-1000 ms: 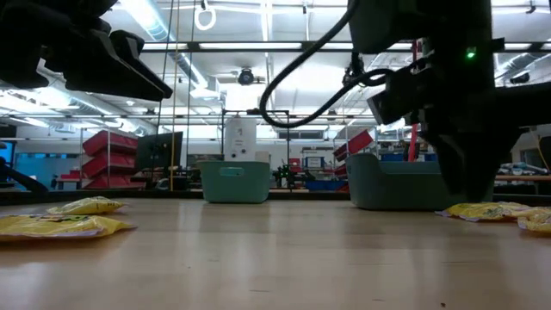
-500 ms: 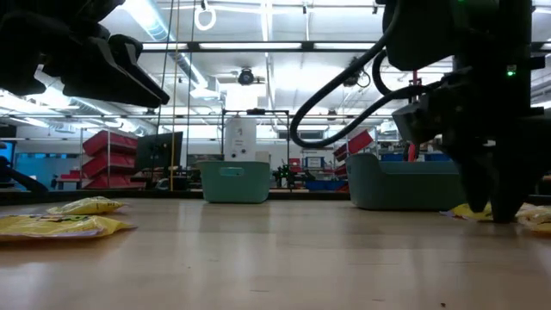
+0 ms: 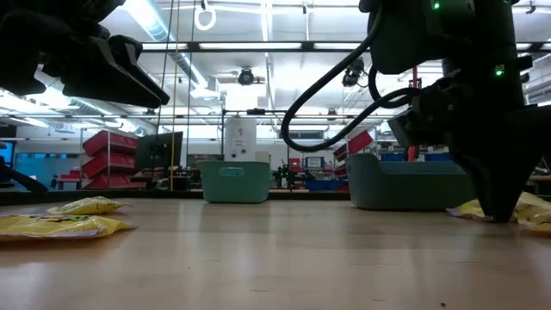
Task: Sort candy
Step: Put the yellow candy bag into the orange bin
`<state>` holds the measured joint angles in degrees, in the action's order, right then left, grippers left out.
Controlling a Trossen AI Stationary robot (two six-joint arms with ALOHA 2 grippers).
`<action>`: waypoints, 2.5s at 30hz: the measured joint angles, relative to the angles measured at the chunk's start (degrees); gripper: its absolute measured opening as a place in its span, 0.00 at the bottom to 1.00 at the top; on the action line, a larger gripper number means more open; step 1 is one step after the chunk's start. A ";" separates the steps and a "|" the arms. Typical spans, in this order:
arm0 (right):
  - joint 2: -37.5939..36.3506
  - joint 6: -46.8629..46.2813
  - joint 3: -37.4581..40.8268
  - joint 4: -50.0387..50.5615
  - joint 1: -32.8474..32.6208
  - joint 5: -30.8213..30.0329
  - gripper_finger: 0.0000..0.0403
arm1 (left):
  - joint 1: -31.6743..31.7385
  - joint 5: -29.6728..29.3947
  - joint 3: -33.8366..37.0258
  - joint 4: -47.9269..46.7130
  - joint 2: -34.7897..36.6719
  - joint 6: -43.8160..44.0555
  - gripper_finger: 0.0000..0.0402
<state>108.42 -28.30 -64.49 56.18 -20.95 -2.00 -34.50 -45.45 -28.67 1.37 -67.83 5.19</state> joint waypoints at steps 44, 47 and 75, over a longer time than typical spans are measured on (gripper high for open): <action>-17.55 34.97 0.15 -65.79 0.48 2.08 0.00 | 6.86 28.86 0.02 29.08 -0.34 -12.12 0.37; -17.55 38.91 0.15 -65.98 0.48 2.69 0.00 | 8.78 33.74 0.02 33.84 -1.38 -12.04 0.37; -17.55 45.49 0.12 -68.15 1.66 2.78 0.00 | 14.67 45.05 0.04 53.73 -12.59 -10.39 0.36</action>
<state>90.87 17.19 -64.37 -11.97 -19.29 0.78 -19.84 -0.40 -28.62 55.10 -80.42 -5.20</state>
